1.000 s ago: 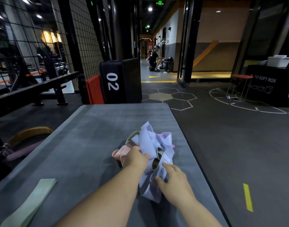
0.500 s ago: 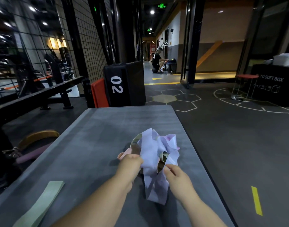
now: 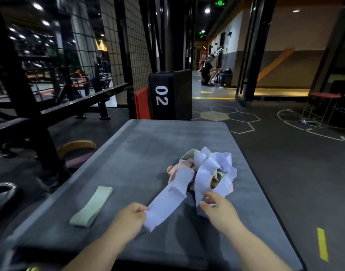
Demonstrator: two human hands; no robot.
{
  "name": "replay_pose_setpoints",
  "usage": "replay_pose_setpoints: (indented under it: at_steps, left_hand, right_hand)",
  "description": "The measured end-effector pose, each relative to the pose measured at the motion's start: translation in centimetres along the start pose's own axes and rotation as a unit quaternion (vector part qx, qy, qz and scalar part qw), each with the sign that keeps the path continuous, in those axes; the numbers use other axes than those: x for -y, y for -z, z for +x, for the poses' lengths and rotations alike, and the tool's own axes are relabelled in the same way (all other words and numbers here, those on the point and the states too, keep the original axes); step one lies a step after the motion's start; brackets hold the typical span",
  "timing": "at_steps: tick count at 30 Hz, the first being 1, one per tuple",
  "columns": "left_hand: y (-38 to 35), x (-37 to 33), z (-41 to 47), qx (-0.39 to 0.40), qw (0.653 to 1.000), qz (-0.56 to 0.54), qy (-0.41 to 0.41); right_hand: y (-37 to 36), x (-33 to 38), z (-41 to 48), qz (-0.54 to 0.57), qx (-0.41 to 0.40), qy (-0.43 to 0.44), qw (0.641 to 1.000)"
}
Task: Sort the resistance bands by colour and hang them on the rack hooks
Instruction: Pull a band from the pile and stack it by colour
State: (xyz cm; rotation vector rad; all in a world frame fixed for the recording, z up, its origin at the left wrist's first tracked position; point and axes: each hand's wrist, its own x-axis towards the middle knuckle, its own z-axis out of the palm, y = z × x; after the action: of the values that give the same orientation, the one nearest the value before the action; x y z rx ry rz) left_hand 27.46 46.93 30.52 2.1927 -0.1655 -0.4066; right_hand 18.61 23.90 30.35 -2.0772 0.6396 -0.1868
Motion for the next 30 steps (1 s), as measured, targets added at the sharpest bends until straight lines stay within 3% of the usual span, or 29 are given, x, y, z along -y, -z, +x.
replay_pose_setpoints:
  at_steps: [9, 13, 16, 19, 24, 30]
  left_hand:
    - [0.7, 2.8, -1.5, 0.045, 0.995, 0.085, -0.025]
    - [0.6, 4.0, -1.4, 0.038, 0.989, 0.134, -0.054]
    - [0.8, 4.4, -1.2, 0.035, 0.986, 0.147, -0.07]
    - [1.1, 4.4, -0.7, 0.036, 0.984, 0.154, -0.086]
    - [1.7, 4.2, 0.0, 0.05, 0.981, 0.159, -0.103]
    - [2.3, 4.4, 1.1, 0.064, 0.978, 0.161, -0.113]
  right_hand:
    - [-3.8, 1.2, -1.8, -0.145, -0.011, 0.142, 0.979]
    - [-5.4, 1.1, -0.9, -0.219, 0.03, 0.149, 0.964]
    - [-6.2, 1.9, -0.4, -0.314, 0.086, 0.154, 0.933]
    - [-6.6, 2.6, 0.2, -0.348, 0.078, 0.166, 0.919]
    - [-6.8, 2.3, 1.2, -0.284, -0.033, 0.142, 0.948]
    - [-4.3, 2.6, 0.7, -0.023, -0.129, 0.062, 0.989]
